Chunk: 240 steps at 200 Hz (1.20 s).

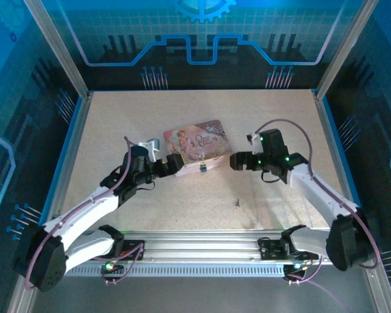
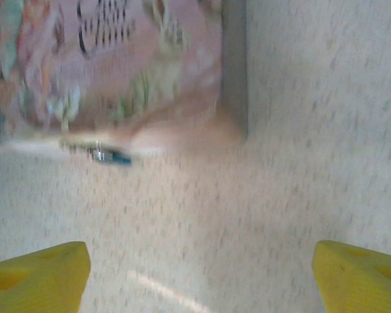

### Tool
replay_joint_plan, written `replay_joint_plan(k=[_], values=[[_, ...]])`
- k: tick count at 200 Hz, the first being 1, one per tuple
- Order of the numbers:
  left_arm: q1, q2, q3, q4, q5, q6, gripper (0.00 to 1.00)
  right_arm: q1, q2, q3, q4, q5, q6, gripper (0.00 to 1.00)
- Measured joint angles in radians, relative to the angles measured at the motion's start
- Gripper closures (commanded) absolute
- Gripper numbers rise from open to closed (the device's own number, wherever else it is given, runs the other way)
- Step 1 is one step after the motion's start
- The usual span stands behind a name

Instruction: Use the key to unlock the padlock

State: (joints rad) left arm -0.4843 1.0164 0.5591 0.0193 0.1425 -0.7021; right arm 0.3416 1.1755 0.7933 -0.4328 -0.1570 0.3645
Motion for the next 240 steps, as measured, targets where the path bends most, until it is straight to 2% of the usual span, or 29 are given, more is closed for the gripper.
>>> replay_joint_plan(k=[39, 63, 103, 166, 240], values=[[-0.16, -0.023, -0.064, 0.008, -0.023, -0.087, 0.07, 0.064, -0.107, -0.104, -0.139, -0.001, 0.063, 0.22], [-0.24, 0.045, -0.064, 0.039, -0.04, -0.119, 0.08, 0.091, -0.143, -0.146, -0.189, -0.001, 0.105, 0.23], [-0.327, 0.196, -0.06, 0.137, -0.058, -0.164, 0.07, 0.129, -0.188, -0.237, -0.196, -0.011, 0.186, 0.33], [-0.345, 0.253, -0.039, 0.204, -0.069, -0.184, 0.07, 0.178, -0.159, -0.278, -0.163, -0.02, 0.294, 0.46], [-0.345, 0.253, -0.039, 0.212, -0.077, -0.187, 0.07, 0.182, -0.089, -0.289, -0.075, -0.032, 0.39, 0.51]])
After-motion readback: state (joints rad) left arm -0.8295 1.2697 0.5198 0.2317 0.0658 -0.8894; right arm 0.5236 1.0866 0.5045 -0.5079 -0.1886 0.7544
